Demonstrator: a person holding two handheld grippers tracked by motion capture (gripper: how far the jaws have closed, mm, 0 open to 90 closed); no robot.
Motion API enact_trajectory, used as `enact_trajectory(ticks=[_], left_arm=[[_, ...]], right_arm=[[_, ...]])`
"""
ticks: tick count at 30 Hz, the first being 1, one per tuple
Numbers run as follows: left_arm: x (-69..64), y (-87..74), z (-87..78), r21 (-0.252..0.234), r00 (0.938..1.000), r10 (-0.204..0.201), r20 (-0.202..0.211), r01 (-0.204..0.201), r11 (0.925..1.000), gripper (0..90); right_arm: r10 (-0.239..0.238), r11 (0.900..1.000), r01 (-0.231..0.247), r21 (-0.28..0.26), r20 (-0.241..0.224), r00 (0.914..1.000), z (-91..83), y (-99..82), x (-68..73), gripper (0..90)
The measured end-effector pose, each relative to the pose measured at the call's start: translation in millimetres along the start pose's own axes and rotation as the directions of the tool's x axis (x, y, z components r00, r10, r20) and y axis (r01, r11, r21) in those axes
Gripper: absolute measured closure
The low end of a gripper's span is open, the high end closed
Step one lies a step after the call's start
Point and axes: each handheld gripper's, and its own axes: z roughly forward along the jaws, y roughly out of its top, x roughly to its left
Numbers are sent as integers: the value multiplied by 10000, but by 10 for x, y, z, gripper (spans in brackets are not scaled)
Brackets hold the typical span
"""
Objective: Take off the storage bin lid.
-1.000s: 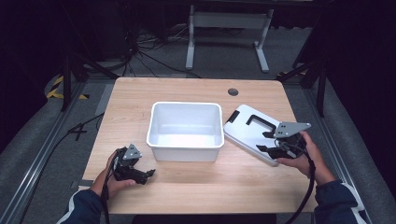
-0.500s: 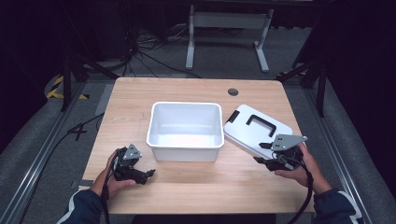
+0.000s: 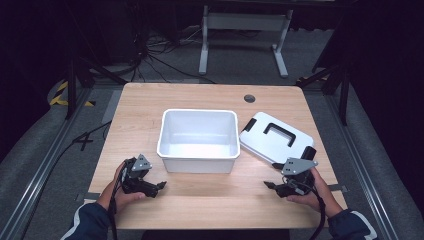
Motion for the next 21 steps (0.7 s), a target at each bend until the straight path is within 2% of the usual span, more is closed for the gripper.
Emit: enact_trajectory(ticks=[10, 14, 16, 18, 21], left_arm=[[1, 1, 4, -10, 10000, 6, 61, -6, 10000, 18], [0, 4, 5, 16, 10000, 14, 64, -14, 10000, 13], [0, 4, 5, 17, 10000, 12, 66, -12, 10000, 13], [2, 6, 0, 84, 10000, 24, 94, -25, 10000, 13], [-1, 4, 3, 40, 10000, 13, 56, -13, 10000, 13]], right_arm=[[820, 9966, -820, 26, -99, 9966, 87, -247, 29, 236], [931, 9956, -933, 133, 142, 9956, 108, -314, 34, 236], [1028, 9945, -1030, 198, 73, 9947, 126, -340, 28, 233], [1299, 9915, -1299, 48, -85, 9915, 141, -379, 17, 229], [1860, 9822, -1866, -196, -277, 9822, 158, -435, -8, 201]])
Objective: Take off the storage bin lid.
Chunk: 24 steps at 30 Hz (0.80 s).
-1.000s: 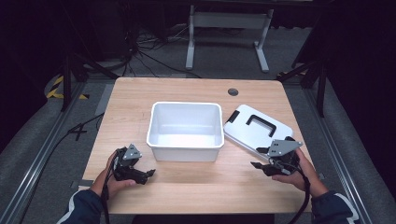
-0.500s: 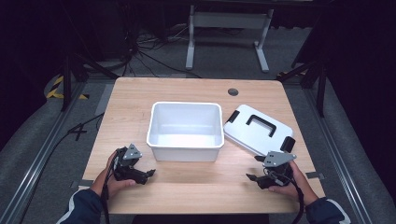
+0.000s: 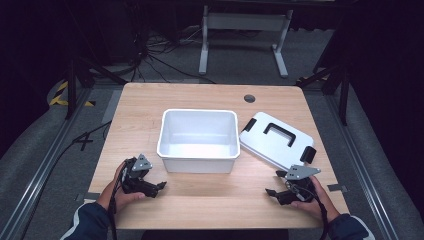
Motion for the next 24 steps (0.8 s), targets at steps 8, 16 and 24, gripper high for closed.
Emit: enact_trajectory(ticks=[8, 16, 24], left_arm=[[-10, -5, -3, -18, 10000, -63, -73, 63, 10000, 13], [-6, 6, 0, 83, 10000, -26, 15, 26, 10000, 6], [-2, 8, 0, 88, 10000, 42, -4, -42, 10000, 5]], right_arm=[[121, 9999, -122, 68, 100, 9999, 12, 4, -12, 163], [172, 9998, -174, 72, 142, 9998, 17, 5, -13, 153], [174, 9998, -175, 76, 139, 9998, 16, 5, -13, 152]])
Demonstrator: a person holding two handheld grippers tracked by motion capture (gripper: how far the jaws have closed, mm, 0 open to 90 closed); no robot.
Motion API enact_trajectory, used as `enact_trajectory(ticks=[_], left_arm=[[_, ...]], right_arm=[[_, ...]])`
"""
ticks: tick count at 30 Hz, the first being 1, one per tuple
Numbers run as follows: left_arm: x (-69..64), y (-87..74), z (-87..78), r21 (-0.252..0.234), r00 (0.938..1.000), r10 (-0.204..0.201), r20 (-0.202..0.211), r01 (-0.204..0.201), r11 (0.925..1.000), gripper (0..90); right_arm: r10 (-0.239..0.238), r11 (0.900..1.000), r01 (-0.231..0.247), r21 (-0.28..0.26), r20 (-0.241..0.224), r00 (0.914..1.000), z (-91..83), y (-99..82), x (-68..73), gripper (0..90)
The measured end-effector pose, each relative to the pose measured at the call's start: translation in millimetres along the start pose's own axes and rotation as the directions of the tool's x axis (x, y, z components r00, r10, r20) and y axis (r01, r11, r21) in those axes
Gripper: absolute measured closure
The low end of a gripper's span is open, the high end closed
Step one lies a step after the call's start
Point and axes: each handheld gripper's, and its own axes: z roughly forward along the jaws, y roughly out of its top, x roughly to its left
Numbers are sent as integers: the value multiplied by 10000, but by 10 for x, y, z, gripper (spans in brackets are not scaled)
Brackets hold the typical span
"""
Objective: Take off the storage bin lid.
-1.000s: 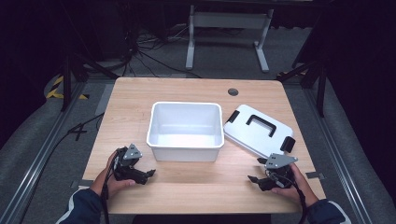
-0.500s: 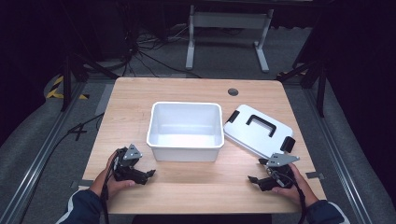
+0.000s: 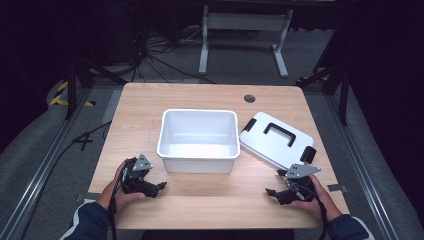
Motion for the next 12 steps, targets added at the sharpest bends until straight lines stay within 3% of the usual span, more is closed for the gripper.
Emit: enact_trajectory(ticks=[12], left_arm=[[0, 7, 19, -76, 10000, -26, 81, 26, 10000, 3]], right_arm=[[-4, 10000, 4, -6, -2, 10000, 0, -1, -1, 153]])
